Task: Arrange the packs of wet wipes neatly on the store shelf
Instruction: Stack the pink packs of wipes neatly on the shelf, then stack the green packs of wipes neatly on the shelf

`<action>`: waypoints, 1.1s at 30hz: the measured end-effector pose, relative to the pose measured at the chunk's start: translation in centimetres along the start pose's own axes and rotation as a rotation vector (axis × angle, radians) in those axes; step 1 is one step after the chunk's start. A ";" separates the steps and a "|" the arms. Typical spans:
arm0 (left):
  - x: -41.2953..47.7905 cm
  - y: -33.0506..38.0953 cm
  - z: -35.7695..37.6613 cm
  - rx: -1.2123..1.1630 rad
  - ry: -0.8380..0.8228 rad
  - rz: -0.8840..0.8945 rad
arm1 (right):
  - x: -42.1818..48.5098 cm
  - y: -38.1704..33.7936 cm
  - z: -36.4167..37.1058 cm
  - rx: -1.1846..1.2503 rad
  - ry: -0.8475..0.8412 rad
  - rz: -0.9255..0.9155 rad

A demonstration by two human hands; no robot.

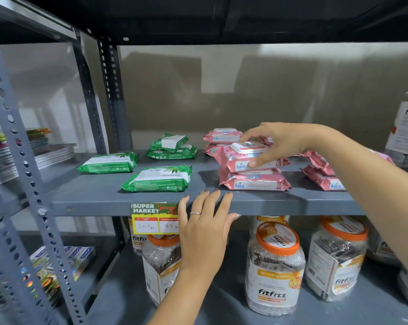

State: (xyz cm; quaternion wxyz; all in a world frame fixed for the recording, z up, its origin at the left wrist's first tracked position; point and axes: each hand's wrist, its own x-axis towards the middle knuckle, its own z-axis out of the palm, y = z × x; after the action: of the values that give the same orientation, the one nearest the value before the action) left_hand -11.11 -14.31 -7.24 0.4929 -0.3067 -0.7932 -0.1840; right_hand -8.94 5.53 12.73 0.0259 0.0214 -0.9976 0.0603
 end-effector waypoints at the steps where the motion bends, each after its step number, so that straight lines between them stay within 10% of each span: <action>1: 0.0 0.0 0.0 0.002 0.001 -0.001 | 0.0 0.0 0.0 -0.025 0.030 0.000; 28: -0.5 -5.4 -6.8 -0.057 -0.067 -0.193 | 0.5 1.2 -0.4 -0.085 -0.113 0.063; 33: -0.5 -12.8 -9.4 -0.018 -0.085 -0.327 | 0.2 -0.6 -0.4 -0.029 0.095 -0.022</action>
State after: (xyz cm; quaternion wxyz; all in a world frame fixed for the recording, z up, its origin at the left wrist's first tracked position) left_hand -13.21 -29.61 -3.39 0.4195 -0.1857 -0.8509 -0.2558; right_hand -9.10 5.01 13.24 0.0741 0.0293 -0.9957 0.0462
